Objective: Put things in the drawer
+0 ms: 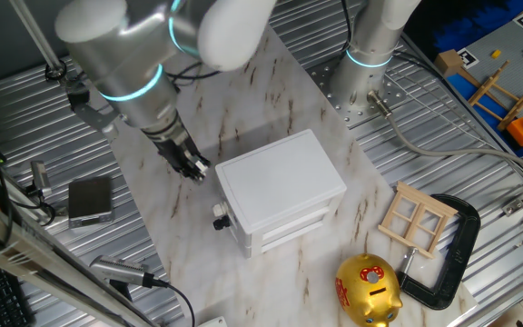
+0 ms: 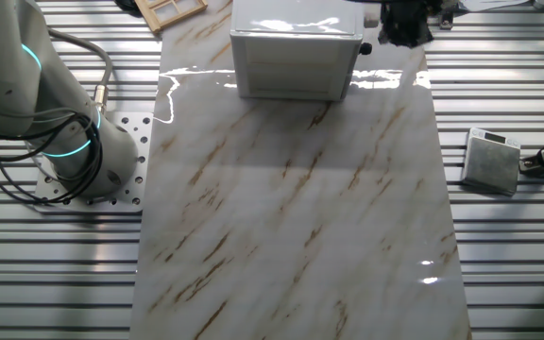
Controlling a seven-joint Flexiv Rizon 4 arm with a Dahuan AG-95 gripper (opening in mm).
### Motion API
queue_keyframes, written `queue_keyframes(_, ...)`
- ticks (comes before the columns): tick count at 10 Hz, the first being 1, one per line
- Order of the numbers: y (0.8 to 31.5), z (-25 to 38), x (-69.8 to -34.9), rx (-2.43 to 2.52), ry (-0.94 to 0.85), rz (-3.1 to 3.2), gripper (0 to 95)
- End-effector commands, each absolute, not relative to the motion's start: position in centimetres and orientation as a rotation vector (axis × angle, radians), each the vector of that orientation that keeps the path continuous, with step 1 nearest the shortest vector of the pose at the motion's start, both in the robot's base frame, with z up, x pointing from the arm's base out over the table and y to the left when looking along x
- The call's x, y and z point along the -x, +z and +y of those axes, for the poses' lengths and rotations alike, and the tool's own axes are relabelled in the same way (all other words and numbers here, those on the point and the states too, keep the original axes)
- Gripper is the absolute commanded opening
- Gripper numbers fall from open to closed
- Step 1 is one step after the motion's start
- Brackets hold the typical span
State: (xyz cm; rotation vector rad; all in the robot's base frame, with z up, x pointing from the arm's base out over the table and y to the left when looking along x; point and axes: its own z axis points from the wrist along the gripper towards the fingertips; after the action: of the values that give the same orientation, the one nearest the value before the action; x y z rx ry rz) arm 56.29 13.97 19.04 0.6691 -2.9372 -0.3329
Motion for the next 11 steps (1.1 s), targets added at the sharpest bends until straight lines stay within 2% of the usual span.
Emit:
queue_keyframes(1, 18.9, 12.0, -56.3, -0.728, -0.318, -2.929, 0.0)
queue_keyframes(11, 18.9, 10.2, -55.9, -0.563, -0.257, -2.973, 0.0)
